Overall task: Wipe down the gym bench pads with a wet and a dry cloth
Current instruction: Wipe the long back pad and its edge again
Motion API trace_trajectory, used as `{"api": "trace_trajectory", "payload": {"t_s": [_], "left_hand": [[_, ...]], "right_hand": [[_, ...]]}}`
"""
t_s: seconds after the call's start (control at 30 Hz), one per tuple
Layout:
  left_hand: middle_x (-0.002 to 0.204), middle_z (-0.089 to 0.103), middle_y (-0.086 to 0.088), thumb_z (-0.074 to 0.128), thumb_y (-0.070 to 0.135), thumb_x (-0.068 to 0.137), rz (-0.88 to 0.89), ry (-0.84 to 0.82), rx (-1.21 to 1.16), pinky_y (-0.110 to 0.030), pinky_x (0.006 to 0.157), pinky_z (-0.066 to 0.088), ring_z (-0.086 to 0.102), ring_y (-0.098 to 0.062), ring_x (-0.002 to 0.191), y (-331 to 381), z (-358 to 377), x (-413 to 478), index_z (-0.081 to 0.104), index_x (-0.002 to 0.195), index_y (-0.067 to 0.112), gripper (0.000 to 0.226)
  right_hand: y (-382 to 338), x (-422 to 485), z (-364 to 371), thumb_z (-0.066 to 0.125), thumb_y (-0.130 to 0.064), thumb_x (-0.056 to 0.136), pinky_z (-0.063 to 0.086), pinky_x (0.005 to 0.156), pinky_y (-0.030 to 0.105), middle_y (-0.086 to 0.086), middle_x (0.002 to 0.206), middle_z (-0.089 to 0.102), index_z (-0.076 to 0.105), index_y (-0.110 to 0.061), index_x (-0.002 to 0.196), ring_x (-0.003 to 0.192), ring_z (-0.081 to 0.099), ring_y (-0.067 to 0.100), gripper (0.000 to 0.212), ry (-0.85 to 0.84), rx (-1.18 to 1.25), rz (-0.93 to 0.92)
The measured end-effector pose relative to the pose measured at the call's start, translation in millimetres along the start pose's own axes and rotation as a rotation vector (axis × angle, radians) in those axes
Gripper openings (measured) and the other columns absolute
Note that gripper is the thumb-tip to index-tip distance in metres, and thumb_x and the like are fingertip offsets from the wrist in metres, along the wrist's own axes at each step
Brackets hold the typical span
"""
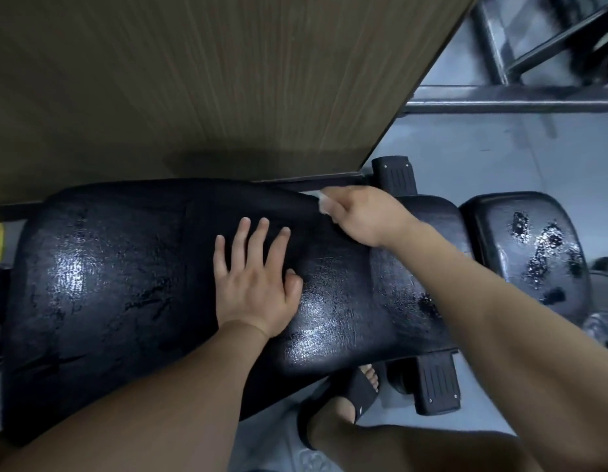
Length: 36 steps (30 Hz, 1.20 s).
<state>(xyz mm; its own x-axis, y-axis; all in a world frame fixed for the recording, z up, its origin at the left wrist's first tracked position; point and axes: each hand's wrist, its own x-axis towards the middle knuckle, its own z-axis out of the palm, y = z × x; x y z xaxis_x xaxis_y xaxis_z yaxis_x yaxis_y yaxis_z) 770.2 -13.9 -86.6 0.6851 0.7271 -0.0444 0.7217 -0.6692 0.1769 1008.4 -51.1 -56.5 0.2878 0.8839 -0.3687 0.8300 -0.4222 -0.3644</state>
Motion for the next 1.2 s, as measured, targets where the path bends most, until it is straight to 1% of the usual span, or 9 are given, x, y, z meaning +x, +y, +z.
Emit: {"api": "trace_trajectory", "payload": {"t_s": [0.2, 0.33, 0.43, 0.6, 0.7, 0.83, 0.93, 1.07, 1.2], "left_hand": [[0.161, 0.033, -0.006, 0.043, 0.045, 0.087, 0.001, 0.013, -0.012, -0.060, 0.122, 0.012, 0.017, -0.030, 0.154, -1, -1, 0, 0.043, 0.150, 0.027, 0.066], [0.161, 0.034, -0.006, 0.044, 0.046, 0.086, 0.006, 0.015, -0.018, -0.060, 0.122, 0.011, 0.018, -0.030, 0.154, -1, -2, 0, 0.044, 0.150, 0.027, 0.067], [0.160, 0.035, -0.006, 0.043, 0.046, 0.086, 0.013, 0.009, -0.014, -0.059, 0.123, 0.011, 0.018, -0.030, 0.153, -2, -1, 1, 0.044, 0.150, 0.028, 0.067], [0.159, 0.037, -0.007, 0.046, 0.044, 0.086, 0.019, 0.033, -0.029, -0.060, 0.123, 0.011, 0.020, -0.031, 0.153, -3, -1, 1, 0.046, 0.149, 0.026, 0.065], [0.159, 0.037, -0.008, 0.045, 0.044, 0.085, 0.020, 0.029, -0.026, -0.060, 0.122, 0.012, 0.020, -0.031, 0.153, -2, -1, 1, 0.046, 0.148, 0.025, 0.066], [0.159, 0.037, -0.007, 0.043, 0.046, 0.085, 0.013, 0.022, -0.022, -0.060, 0.122, 0.012, 0.019, -0.031, 0.153, -2, -2, 2, 0.046, 0.148, 0.026, 0.066], [0.158, 0.037, -0.007, 0.043, 0.046, 0.084, 0.019, 0.030, -0.031, -0.059, 0.123, 0.012, 0.020, -0.030, 0.153, -3, -1, 2, 0.047, 0.147, 0.027, 0.066], [0.158, 0.038, -0.007, 0.042, 0.046, 0.084, 0.018, 0.044, -0.034, -0.059, 0.122, 0.012, 0.021, -0.031, 0.152, -2, -1, 3, 0.048, 0.146, 0.026, 0.065], [0.157, 0.039, -0.007, 0.042, 0.046, 0.084, 0.007, 0.047, -0.039, -0.059, 0.122, 0.012, 0.021, -0.031, 0.152, -1, -1, 4, 0.048, 0.146, 0.026, 0.065]], "right_hand": [[22, -3, -10, 0.026, -0.045, 0.108, 0.044, 0.100, 0.041, 0.009, 0.132, 0.066, 0.062, -0.023, 0.121, 0.123, 0.058, 0.034, 0.044, -0.011, -0.222, 0.207], [-20, 5, 23, 0.021, -0.049, 0.103, 0.047, 0.092, 0.046, 0.006, 0.112, 0.071, 0.060, -0.022, 0.112, 0.110, 0.064, 0.034, 0.048, 0.113, -0.208, 0.029], [3, -11, 11, 0.021, -0.052, 0.108, 0.046, 0.093, 0.045, 0.004, 0.110, 0.069, 0.060, -0.027, 0.111, 0.110, 0.062, 0.031, 0.047, 0.115, -0.177, 0.009], [83, -41, -26, 0.025, -0.050, 0.109, 0.043, 0.102, 0.045, 0.018, 0.126, 0.064, 0.060, -0.017, 0.118, 0.122, 0.055, 0.036, 0.048, 0.056, -0.141, 0.345], [68, -27, -27, 0.027, -0.043, 0.109, 0.044, 0.102, 0.044, 0.024, 0.133, 0.061, 0.062, -0.012, 0.125, 0.123, 0.056, 0.040, 0.050, 0.063, -0.166, 0.466], [9, -2, 1, 0.027, -0.041, 0.108, 0.047, 0.092, 0.040, 0.017, 0.122, 0.070, 0.068, -0.017, 0.118, 0.113, 0.062, 0.037, 0.048, 0.088, -0.179, 0.249], [21, -16, -3, 0.031, -0.042, 0.110, 0.046, 0.097, 0.040, 0.009, 0.123, 0.070, 0.067, -0.019, 0.113, 0.118, 0.059, 0.031, 0.043, 0.105, -0.109, 0.131], [75, -40, -23, 0.032, -0.046, 0.108, 0.042, 0.106, 0.042, 0.011, 0.131, 0.065, 0.066, -0.023, 0.120, 0.126, 0.054, 0.032, 0.042, 0.116, -0.060, 0.340], [50, -29, -7, 0.034, -0.035, 0.106, 0.042, 0.100, 0.041, 0.013, 0.130, 0.066, 0.068, -0.020, 0.118, 0.121, 0.056, 0.034, 0.040, 0.222, -0.175, 0.433]]}}
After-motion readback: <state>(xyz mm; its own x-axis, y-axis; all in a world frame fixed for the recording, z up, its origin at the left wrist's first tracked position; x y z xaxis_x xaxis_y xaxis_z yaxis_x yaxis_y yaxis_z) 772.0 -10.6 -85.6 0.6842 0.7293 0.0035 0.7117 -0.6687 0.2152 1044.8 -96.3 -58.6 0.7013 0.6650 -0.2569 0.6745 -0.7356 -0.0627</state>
